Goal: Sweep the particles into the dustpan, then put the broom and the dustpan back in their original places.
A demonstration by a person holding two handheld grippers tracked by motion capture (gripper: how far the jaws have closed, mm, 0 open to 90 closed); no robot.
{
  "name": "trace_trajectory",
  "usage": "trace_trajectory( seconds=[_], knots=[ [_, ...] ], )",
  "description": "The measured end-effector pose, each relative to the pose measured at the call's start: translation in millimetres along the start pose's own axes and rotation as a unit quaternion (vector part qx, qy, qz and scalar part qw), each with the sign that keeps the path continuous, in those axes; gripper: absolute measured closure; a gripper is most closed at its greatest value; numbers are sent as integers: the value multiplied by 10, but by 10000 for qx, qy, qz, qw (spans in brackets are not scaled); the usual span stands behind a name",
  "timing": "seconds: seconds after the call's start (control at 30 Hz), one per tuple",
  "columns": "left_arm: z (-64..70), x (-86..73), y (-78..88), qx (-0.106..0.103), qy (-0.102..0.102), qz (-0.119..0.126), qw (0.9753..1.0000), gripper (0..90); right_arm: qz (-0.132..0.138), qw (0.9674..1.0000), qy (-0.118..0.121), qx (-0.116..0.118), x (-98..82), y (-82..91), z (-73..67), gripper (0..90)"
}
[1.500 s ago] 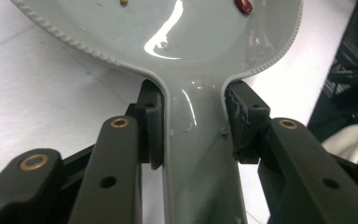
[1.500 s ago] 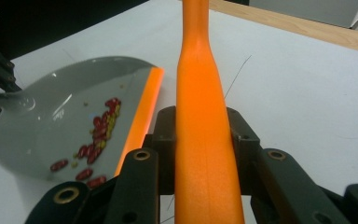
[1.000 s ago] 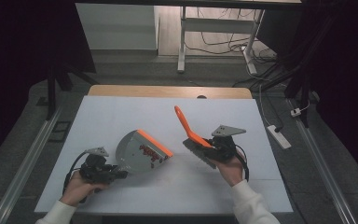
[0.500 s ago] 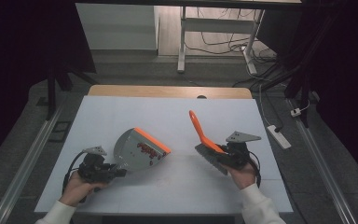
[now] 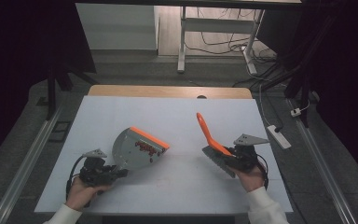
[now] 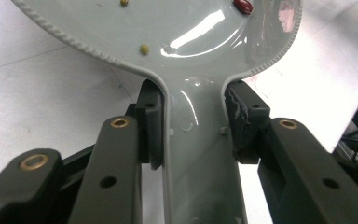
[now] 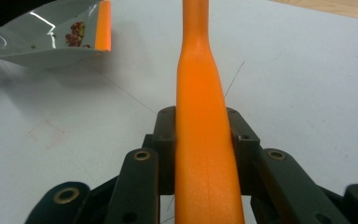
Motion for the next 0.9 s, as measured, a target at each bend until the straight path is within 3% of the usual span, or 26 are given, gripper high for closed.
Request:
trace_trajectory(
  seconds=[0.2,0.4,0.9],
  knots=[
    [32,-11,13,298,278,179,9990,614,27,9999,-92,93,-34,97,5,700],
    [-13,-72,56,581,641,289,9958,614,-44,9999,-104,49,-65,119,-1,700],
    [-152,-108,96,829,1072,375,9901,614,-203,9996,-111,178,-94,37,-84,700]
  ],
)
Point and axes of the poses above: each handheld gripper's, and its own axes: y roughly backward along the jaws, x roughly out of its top, z roughly to its right, the point moved 8 cm from there along -y, roughly forward along the jaws, and after that the axes turned 9 degrees about x, right-handed, at the moved point
